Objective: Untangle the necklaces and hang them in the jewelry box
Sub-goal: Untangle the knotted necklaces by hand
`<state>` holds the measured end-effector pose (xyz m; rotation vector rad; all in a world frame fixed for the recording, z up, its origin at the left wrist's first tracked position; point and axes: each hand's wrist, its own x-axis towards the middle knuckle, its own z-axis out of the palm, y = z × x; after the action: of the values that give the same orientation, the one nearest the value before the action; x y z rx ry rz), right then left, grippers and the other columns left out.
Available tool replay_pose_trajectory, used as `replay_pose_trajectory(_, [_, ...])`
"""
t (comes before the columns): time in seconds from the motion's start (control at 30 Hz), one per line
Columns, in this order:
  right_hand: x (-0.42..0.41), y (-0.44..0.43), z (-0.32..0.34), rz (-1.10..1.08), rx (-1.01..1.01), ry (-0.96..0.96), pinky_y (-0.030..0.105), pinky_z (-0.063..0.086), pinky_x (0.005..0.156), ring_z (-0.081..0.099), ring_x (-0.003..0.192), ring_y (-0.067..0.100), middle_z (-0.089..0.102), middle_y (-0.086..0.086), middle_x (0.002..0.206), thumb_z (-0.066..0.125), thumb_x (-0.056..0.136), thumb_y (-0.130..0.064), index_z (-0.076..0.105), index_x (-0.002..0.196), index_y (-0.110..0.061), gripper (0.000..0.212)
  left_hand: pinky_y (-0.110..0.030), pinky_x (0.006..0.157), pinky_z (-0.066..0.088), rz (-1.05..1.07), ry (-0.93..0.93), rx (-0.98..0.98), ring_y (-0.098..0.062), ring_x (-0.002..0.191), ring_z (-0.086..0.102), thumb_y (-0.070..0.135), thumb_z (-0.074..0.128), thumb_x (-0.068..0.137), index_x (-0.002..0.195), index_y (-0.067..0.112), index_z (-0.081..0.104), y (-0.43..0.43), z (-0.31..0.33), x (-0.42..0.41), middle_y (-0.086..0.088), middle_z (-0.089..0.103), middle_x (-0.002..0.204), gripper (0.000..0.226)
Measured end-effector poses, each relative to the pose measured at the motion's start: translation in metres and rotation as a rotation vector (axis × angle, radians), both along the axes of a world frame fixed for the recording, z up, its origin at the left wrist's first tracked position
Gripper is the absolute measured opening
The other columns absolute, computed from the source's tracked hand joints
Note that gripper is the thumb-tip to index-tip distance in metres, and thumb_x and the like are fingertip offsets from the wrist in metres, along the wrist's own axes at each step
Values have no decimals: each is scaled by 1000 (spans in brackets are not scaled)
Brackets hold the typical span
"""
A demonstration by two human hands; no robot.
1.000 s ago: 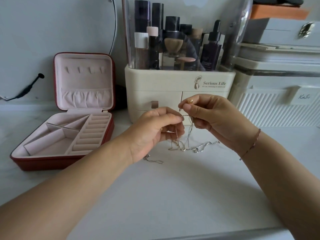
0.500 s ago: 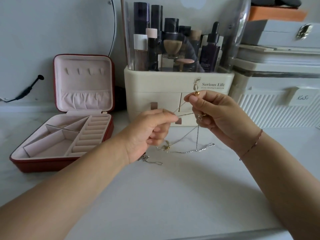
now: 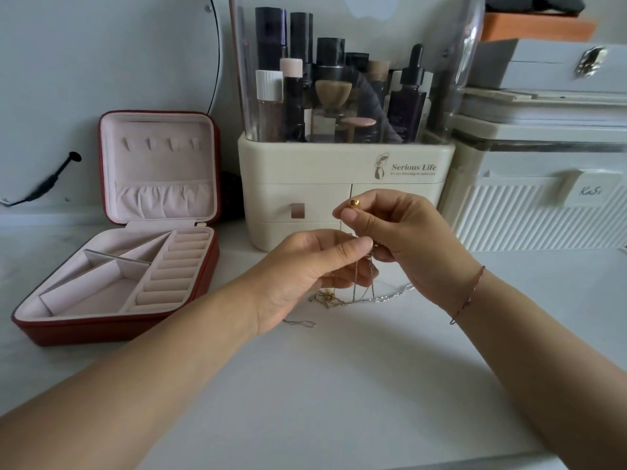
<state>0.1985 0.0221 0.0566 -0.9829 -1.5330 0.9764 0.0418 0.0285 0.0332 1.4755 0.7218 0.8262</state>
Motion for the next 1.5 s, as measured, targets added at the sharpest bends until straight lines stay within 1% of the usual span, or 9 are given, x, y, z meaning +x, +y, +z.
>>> replay_pose_trajectory(0.17, [-3,0,-1,-35,14,-32,16,31,45,38,46,6,57,10,74,68,84,-13,68,85,-2,12,-37,86,47,43,-29,15,-19,77,66,30,64,75,93,8,69,-1,0,2,-2,68,76,28])
replay_pose_trajectory(0.33, [-2,1,0,-52,31,-10,17,32,46,38,50,9,60,15,84,67,84,-12,69,81,-9,4,-36,84,48,108,-62,-8,-20,78,67,13,57,89,82,12,65,2,0,2,-4,69,76,10])
replay_pose_trajectory(0.63, [-2,4,-2,-48,61,4,19,29,46,36,48,9,52,-7,57,66,85,-9,69,85,-7,4,-28,75,50,146,-121,-47,-18,74,66,7,52,90,76,10,60,5,2,2,-6,67,75,16])
replay_pose_trajectory(0.83, [0,5,-2,19,32,71,18,28,46,35,49,10,51,11,70,67,80,-15,70,82,-9,7,-25,68,50,157,-135,-56,-18,68,66,5,54,90,76,11,61,5,2,1,-5,67,72,16])
replay_pose_trajectory(0.97, [1,5,-1,39,21,90,18,29,46,36,50,10,56,13,77,69,73,-22,70,79,-13,11,-22,52,36,115,-120,-89,-13,55,51,1,53,88,85,10,63,4,2,1,-5,61,69,14])
replay_pose_trajectory(1.07, [1,5,-2,40,16,80,18,30,47,36,52,10,63,4,78,69,73,-24,70,78,-14,12,-19,44,25,72,-109,-96,-9,51,38,10,63,81,88,12,64,3,4,0,0,53,66,7])
replay_pose_trajectory(1.2, [0,4,-2,65,7,57,18,30,47,38,51,7,60,-1,70,68,73,-25,69,83,-9,19,-18,46,19,78,-88,-41,-7,49,27,30,71,69,70,23,64,0,7,-1,6,38,60,10])
replay_pose_trajectory(1.3, [-2,3,-3,69,5,63,18,30,47,38,53,8,60,8,79,69,71,-26,69,80,-12,16,-14,44,25,107,-80,-7,-8,50,24,31,70,66,74,21,68,0,6,-1,9,35,55,13])
replay_pose_trajectory(1.5, [-2,3,-4,62,18,70,19,28,47,36,52,9,60,9,75,70,72,-23,70,79,-12,13,-22,64,37,195,6,94,-8,63,46,16,66,84,72,20,66,6,0,0,10,53,59,13])
